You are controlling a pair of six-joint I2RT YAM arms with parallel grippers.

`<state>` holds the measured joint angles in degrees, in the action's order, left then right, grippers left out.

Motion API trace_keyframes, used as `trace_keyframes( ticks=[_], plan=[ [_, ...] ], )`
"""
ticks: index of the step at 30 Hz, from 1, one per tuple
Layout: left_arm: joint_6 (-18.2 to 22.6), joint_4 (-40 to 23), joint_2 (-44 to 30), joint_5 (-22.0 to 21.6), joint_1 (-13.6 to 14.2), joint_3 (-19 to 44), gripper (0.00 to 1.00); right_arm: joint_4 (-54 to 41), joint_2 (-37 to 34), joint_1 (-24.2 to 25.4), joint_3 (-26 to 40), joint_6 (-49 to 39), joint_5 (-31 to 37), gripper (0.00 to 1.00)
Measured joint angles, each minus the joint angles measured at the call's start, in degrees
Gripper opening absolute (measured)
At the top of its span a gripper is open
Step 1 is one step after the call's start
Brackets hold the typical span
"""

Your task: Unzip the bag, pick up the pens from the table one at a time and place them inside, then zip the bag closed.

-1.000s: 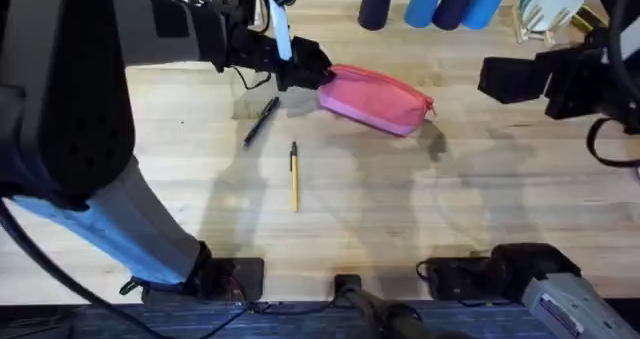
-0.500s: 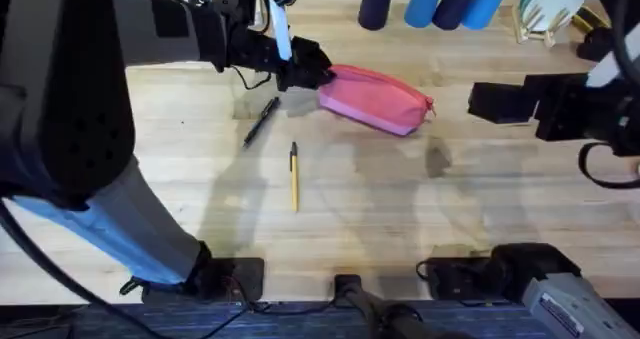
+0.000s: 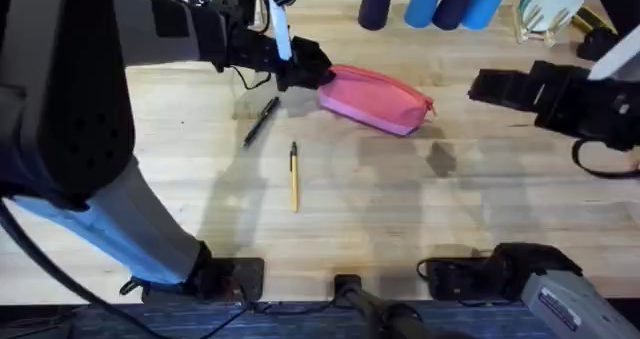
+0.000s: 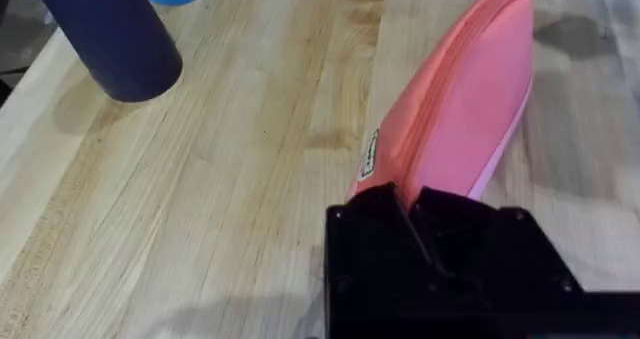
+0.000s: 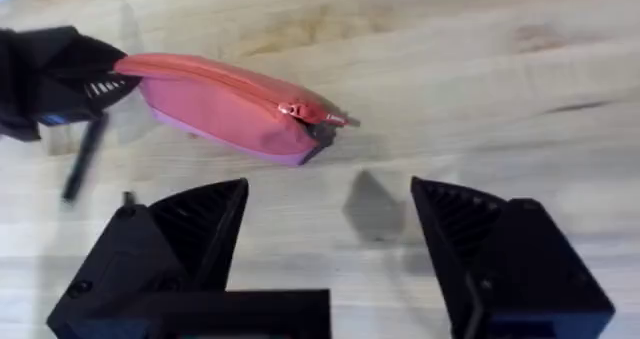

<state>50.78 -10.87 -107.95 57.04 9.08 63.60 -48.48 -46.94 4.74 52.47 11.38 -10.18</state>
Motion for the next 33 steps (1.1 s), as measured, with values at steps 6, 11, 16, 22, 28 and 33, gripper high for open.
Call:
trace_keyframes(
  ticks=[6,11,16,22,28,33],
  plan=[
    [0.0,0.0,0.0,0.0,0.0,0.0,0.043,0.0,-5.5,9.1,0.0,0.6,-12.2,0.996],
    [0.0,0.0,0.0,0.0,0.0,0.0,0.042,0.0,-9.8,14.6,0.0,0.1,-22.1,0.995],
    [0.0,0.0,0.0,0.0,0.0,0.0,0.043,0.0,-15.8,19.3,0.0,-5.9,-30.9,0.995],
    [0.0,0.0,0.0,0.0,0.0,0.0,0.043,0.0,-20.3,19.9,0.0,-12.9,-34.1,0.995],
    [0.0,0.0,0.0,0.0,0.0,0.0,0.043,0.0,-23.2,19.9,0.0,-15.4,-34.8,0.995],
    [0.0,0.0,0.0,0.0,0.0,0.0,0.043,0.0,-23.5,19.9,0.0,-15.1,-34.9,0.996]
  ],
)
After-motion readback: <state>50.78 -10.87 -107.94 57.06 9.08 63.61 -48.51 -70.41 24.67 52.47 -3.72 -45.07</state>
